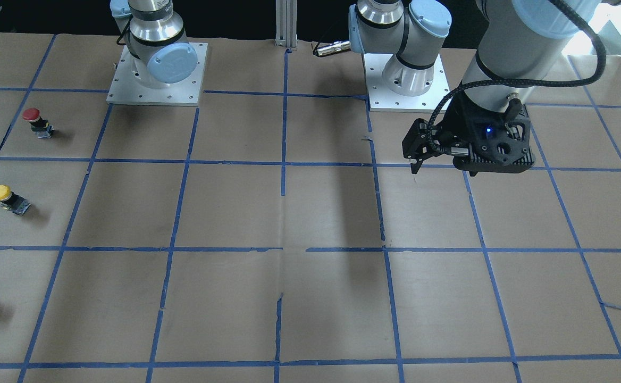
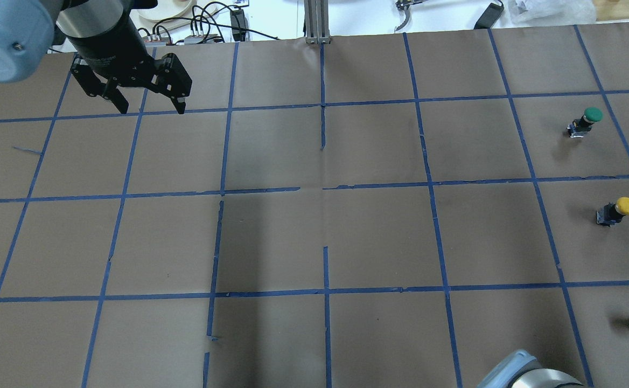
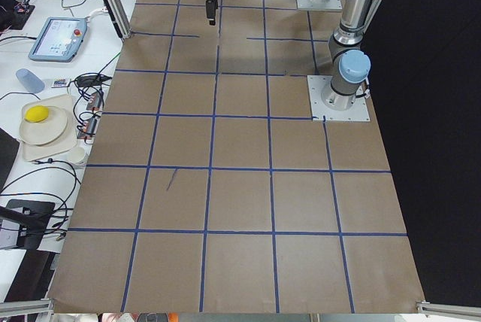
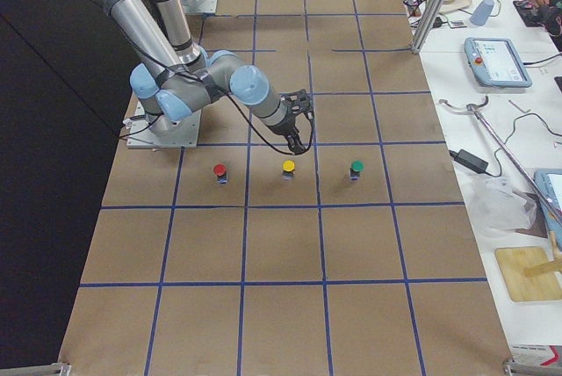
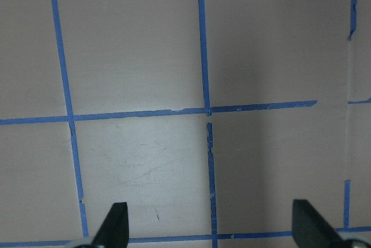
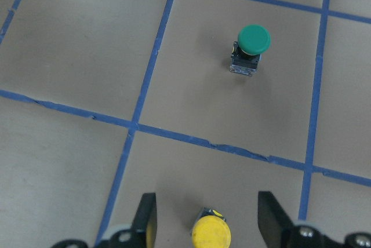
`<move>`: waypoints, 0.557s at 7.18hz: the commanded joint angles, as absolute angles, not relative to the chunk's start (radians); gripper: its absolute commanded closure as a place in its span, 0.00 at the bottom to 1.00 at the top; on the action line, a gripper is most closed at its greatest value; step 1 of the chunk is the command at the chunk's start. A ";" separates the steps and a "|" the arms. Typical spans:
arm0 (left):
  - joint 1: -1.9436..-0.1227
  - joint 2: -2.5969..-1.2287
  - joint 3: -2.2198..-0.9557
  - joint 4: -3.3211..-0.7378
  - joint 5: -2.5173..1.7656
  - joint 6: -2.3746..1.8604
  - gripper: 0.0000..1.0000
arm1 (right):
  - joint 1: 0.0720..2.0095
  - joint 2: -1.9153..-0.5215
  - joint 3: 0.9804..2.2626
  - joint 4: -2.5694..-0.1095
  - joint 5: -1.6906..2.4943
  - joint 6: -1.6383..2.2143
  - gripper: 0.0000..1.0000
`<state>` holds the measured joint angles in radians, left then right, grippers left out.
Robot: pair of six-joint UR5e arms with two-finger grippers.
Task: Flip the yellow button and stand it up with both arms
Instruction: 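Open the right gripper and lift it off the standing button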
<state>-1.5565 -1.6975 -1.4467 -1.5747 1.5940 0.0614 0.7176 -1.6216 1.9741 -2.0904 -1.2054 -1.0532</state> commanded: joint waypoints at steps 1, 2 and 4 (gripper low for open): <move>-1.555 -1.698 -1.448 -1.575 1.594 0.061 0.01 | 0.896 -1.621 1.734 -1.773 -1.342 -0.772 0.33; -1.555 -1.700 -1.448 -1.574 1.594 0.061 0.01 | 0.975 -1.623 1.654 -1.667 -1.388 -0.655 0.33; -1.555 -1.700 -1.448 -1.575 1.594 0.061 0.01 | 1.163 -1.623 1.548 -1.527 -1.533 -0.391 0.33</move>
<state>-1.5555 -1.6988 -1.4480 -1.5750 1.5938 0.0614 1.0392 -1.6228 1.6223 -1.6250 -1.4379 -0.5654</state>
